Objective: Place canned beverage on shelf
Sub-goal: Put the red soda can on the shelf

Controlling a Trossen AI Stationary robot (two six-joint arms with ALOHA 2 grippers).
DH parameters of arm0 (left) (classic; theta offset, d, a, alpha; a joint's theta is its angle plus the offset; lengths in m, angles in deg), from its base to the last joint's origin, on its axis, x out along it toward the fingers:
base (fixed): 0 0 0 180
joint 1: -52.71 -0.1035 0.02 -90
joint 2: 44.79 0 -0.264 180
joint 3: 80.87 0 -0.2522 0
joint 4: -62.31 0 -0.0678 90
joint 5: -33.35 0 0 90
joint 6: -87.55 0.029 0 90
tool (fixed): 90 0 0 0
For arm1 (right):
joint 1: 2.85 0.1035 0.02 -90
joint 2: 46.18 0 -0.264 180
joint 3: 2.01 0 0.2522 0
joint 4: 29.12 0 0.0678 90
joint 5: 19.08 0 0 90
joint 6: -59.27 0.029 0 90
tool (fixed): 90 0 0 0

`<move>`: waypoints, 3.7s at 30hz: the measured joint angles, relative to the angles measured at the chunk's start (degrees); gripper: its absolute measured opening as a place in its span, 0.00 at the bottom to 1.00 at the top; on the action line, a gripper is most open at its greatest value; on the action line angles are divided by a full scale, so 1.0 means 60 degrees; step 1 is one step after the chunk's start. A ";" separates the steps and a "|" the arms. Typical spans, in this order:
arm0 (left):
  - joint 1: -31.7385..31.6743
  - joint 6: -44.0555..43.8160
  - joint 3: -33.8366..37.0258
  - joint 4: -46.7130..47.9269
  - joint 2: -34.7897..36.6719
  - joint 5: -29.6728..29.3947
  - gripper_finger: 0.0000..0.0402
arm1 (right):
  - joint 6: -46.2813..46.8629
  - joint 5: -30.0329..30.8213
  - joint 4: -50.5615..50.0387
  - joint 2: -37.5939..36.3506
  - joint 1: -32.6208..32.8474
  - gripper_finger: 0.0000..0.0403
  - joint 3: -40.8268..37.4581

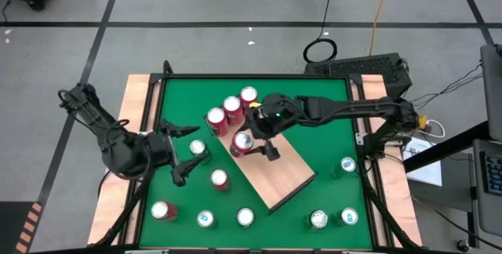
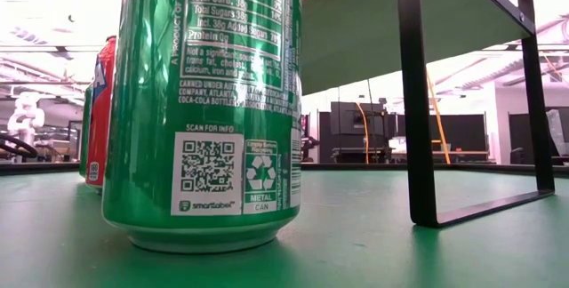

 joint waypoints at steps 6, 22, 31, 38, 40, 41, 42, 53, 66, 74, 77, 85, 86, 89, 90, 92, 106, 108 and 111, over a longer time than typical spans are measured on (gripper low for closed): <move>0.0002 -0.0105 0.0000 0.0286 -0.0007 0.0024 0.96 | -0.0568 0.0032 -0.1063 0.0820 -0.0081 0.75 0.1107; 0.0005 -0.0098 0.0000 0.0323 -0.0007 0.0024 0.96 | -0.0222 -0.0053 -0.1235 0.1239 -0.0258 0.75 0.1282; 0.0002 -0.0094 0.0000 0.0336 -0.0007 0.0024 0.96 | -0.0101 -0.0491 -0.1236 0.1283 -0.0313 0.75 0.1282; 0.0002 -0.0105 0.0004 0.0461 -0.0007 0.0024 0.96 | -0.0104 -0.0426 -0.1216 0.1283 -0.0321 0.75 0.1282; 0.0005 -0.0105 0.0004 0.0461 -0.0007 0.0021 0.96 | -0.0080 -0.0425 -0.1104 0.1285 -0.0321 0.75 0.1282; 0.0002 -0.0105 0.0005 0.0461 -0.0007 0.0022 0.96 | -0.0078 -0.0425 -0.1034 0.1287 -0.0321 0.75 0.1282; 0.0002 -0.0105 0.0007 0.0464 -0.0007 0.0024 0.96 | -0.0076 -0.0423 -0.1001 0.1285 -0.0317 0.75 0.1282; 0.0005 -0.0109 0.0007 0.0535 -0.0015 0.0021 0.96 | 0.0041 -0.0416 -0.0791 0.1389 -0.0317 0.75 0.1282; 0.0005 -0.0109 0.0007 0.0549 -0.0015 0.0020 0.96 | 0.0115 0.0078 -0.0789 0.1582 -0.0321 0.75 0.1282; 0.0005 -0.0258 0.0007 0.0758 -0.0018 0.0020 0.96 | 0.0111 0.0034 -0.0796 0.1582 -0.0317 0.76 0.1282; 0.0005 -0.0345 0.0007 0.0823 -0.0017 0.0020 0.96 | 0.0111 0.0037 -0.0792 0.1582 -0.0321 0.76 0.1282; 0.0005 -0.0346 0.0007 0.0821 -0.0018 0.0020 0.96 | 0.0111 0.0047 -0.0734 0.1589 -0.0321 0.80 0.1282; 0.0005 -0.0346 0.0007 0.0822 -0.0018 0.0020 0.96 | 0.0111 0.0048 -0.0734 0.1589 -0.0321 0.80 0.1282; 0.0005 -0.0346 0.0007 0.0818 -0.0015 0.0020 0.96 | 0.0182 0.0056 -0.0730 0.1589 -0.0321 0.81 0.1282; 0.0005 -0.0346 0.0007 0.0818 -0.0017 0.0020 0.96 | 0.0184 0.0063 -0.0721 0.1589 -0.0321 0.82 0.1280; 0.0005 -0.0346 0.0007 0.0818 -0.0018 0.0020 0.96 | 0.0184 0.0063 -0.0685 0.1589 -0.0321 0.83 0.1281; 0.0005 -0.0342 0.0007 0.0815 -0.0016 0.0020 0.96 | 0.0209 0.0059 -0.0315 0.1589 -0.0321 0.84 0.1282; 0.0005 -0.0341 0.0007 0.0815 -0.0015 0.0020 0.96 | 0.0206 0.0059 -0.0329 0.1589 -0.0321 0.84 0.1282; 0.0005 -0.0342 0.0007 0.0837 -0.0015 0.0020 0.96 | 0.0197 0.0059 -0.0344 0.1589 -0.0321 0.84 0.1282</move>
